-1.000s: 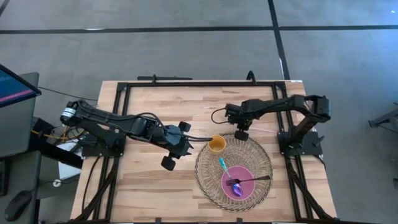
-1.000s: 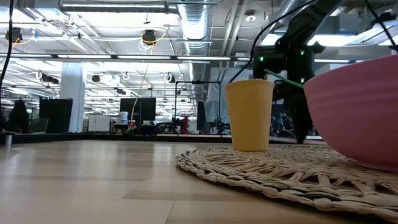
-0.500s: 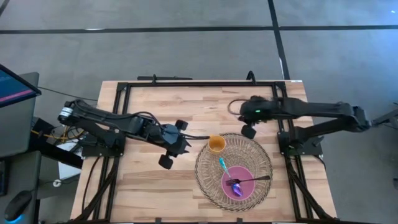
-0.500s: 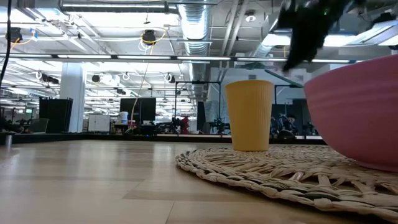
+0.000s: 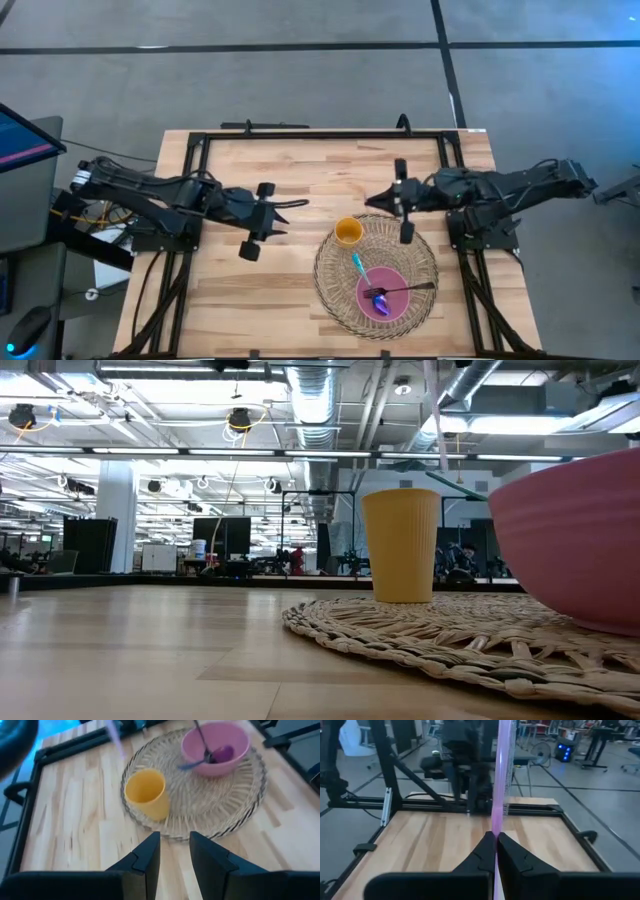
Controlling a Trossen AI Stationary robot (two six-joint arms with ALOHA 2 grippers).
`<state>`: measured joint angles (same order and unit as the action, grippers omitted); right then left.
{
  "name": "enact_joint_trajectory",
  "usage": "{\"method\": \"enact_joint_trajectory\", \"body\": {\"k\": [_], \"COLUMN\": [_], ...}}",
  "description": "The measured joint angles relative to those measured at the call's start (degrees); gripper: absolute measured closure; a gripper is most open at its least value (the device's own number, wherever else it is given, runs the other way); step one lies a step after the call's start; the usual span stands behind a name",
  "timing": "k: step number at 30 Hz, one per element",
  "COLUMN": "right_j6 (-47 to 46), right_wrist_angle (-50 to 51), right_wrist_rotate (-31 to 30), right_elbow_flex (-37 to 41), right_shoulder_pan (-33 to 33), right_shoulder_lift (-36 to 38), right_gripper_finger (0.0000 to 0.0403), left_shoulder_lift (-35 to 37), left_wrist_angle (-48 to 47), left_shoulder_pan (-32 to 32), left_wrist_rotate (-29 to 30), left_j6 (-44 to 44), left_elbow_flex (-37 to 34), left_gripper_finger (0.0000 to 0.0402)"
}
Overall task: Pick & Place Utensil
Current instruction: Put the pink straw into the yellow cup on the brown mat
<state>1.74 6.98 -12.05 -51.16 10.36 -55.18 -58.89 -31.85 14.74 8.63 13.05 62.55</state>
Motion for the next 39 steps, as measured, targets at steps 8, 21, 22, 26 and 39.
{"method": "enact_joint_trajectory", "body": {"k": [8,21,22,26,39], "right_j6": [0.1,-1.8,-1.8,-1.9,-6.4], "right_wrist_angle": [-11.7,-13.7,-13.3,-12.9,-6.3], "right_wrist_rotate": [0.0,0.0,0.0,0.0,0.0], "right_elbow_flex": [0.0,0.1,0.1,0.1,0.1], "right_shoulder_pan": [1.8,1.6,1.5,1.1,2.0], "right_shoulder_lift": [-11.0,-17.3,-17.3,-17.3,-21.7], "right_gripper_finger": [0.0402,0.0401,0.04,0.0392,0.0338], "left_shoulder_lift": [4.1,3.8,3.8,3.8,3.8], "left_wrist_angle": [1.7,2.7,2.8,2.9,3.7], "left_shoulder_pan": [-0.4,-0.4,-0.4,-0.4,-0.4], "left_wrist_rotate": [0.3,0.3,0.3,0.3,0.3], "left_j6": [0.0,0.1,0.1,0.1,0.1], "left_elbow_flex": [-9.0,-10.8,-10.8,-10.8,-10.7], "left_gripper_finger": [0.0296,0.0296,0.0296,0.0296,0.0296]}}
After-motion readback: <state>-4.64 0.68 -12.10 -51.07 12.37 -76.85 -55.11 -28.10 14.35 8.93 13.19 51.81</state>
